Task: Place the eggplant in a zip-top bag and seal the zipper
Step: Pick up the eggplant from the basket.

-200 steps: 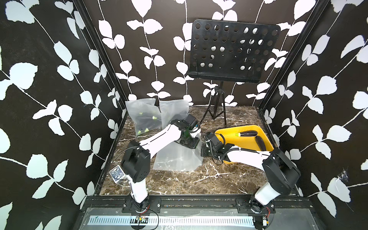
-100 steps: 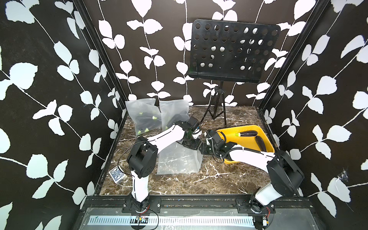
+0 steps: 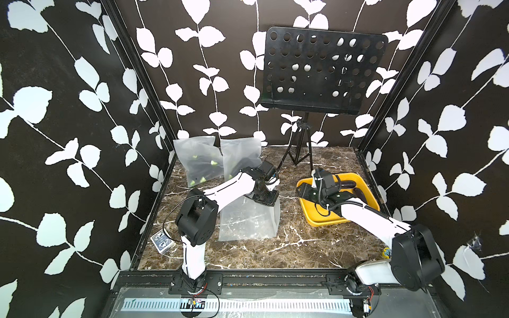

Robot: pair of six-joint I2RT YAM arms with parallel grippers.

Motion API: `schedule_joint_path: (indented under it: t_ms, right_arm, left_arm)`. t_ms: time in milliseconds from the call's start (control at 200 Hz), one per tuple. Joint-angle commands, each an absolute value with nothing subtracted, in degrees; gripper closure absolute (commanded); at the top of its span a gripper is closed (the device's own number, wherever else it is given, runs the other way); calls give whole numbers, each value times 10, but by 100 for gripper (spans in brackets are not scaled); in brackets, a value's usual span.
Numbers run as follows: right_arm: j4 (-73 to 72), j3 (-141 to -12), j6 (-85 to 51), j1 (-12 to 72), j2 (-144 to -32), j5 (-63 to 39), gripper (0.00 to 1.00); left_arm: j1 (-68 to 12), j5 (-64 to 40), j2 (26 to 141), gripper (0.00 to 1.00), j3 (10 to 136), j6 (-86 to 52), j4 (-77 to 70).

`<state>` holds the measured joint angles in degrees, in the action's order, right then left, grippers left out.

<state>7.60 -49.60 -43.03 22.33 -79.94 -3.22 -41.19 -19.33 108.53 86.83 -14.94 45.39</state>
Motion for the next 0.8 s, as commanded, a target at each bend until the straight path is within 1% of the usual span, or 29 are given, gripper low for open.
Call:
schedule_joint_path:
  t_ms: [0, 160, 285, 550, 795]
  right_arm:
    - [32, -475, -471, 162, -811, 27, 37]
    - [-30, -458, -514, 82, -845, 57, 34]
    - [-123, -432, -562, 22, -884, 47, 32]
    - [-138, -468, -552, -29, -953, 46, 31]
    - [-166, -502, -559, -50, -1008, 27, 31]
  left_arm:
    - [-410, -203, 1086, 100, 870, -155, 451]
    - [-410, -202, 1079, 100, 872, -157, 444]
    - [-410, -193, 1067, 100, 868, -163, 429]
    - [-410, -186, 1051, 100, 849, -169, 414]
    - [-410, -185, 1053, 100, 851, -163, 425]
